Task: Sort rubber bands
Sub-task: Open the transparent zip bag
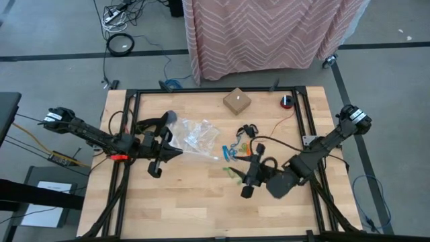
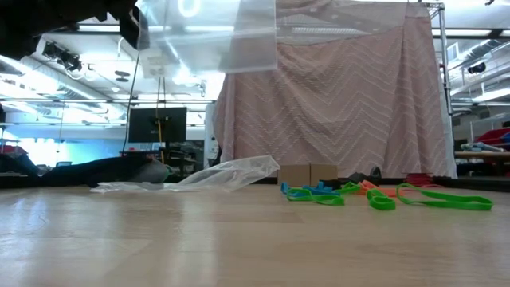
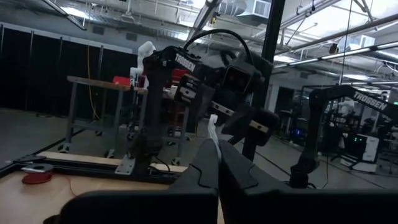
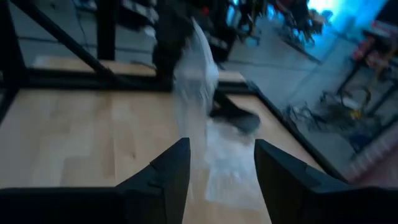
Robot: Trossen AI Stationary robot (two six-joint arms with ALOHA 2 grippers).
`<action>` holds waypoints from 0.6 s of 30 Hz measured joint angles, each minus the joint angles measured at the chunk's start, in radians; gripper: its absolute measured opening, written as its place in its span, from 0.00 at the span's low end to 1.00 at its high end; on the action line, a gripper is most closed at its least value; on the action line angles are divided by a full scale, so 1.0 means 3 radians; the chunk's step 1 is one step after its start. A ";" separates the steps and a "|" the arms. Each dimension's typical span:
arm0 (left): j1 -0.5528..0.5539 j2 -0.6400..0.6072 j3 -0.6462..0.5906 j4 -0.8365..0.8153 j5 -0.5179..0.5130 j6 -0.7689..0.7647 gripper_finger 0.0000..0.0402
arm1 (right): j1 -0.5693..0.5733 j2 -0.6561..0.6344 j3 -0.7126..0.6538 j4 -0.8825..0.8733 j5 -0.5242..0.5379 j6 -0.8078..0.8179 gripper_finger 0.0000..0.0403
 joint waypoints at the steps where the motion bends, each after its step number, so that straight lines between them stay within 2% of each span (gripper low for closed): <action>1: 0.0000 0.0000 0.0000 0.0002 0.0000 -0.0001 0.00 | -0.0042 0.0000 -0.0040 0.0210 -0.0069 -0.0153 0.42; 4: 0.0000 0.0000 0.0000 0.0003 0.0001 -0.0009 0.00 | -0.0174 -0.0001 -0.0118 0.0499 -0.0285 -0.0354 0.42; 10: 0.0000 0.0000 0.0000 0.0009 0.0002 -0.0011 0.00 | -0.0422 0.0000 -0.0122 0.0595 -0.0786 -0.0291 0.43; 18: 0.0000 0.0000 0.0000 0.0007 0.0002 0.0000 0.00 | -0.0525 0.0000 -0.0121 0.0706 -0.0967 -0.0398 0.37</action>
